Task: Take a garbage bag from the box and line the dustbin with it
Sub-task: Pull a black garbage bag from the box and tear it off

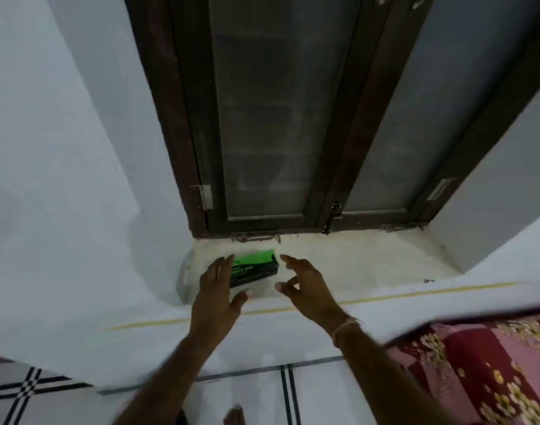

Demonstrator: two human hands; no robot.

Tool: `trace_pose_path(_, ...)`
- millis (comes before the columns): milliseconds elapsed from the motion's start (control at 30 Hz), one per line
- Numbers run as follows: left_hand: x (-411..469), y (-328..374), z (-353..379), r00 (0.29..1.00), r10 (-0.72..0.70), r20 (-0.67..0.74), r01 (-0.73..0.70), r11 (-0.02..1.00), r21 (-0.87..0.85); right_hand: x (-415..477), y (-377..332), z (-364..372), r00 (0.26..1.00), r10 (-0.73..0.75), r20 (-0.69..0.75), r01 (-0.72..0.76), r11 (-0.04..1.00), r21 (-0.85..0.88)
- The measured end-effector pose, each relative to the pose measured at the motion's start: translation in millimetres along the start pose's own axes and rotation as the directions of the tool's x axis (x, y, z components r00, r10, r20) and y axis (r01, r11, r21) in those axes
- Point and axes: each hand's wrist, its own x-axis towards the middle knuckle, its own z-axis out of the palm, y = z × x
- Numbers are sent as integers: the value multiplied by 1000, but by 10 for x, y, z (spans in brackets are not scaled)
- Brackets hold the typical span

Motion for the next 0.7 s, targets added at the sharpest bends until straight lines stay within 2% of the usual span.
trace_pose_path(133, 352, -124, 187, 991, -95, 99, 86, 992, 95, 407, 155, 114, 991, 82, 109, -76, 995, -58)
trace_pose_path(267, 461, -229, 322, 985, -96, 142, 87, 994, 73, 693, 294, 206, 984, 60, 168, -55, 998, -35)
trace_pose_path(500, 599, -300, 271, 991, -56, 125, 69, 992, -104, 822, 423, 53, 989, 54, 136, -90, 956, 280)
trace_pose_path(700, 699, -219, 128, 988, -55, 147, 89, 967, -238, 907, 470, -125, 974, 40, 221, -156, 827, 539)
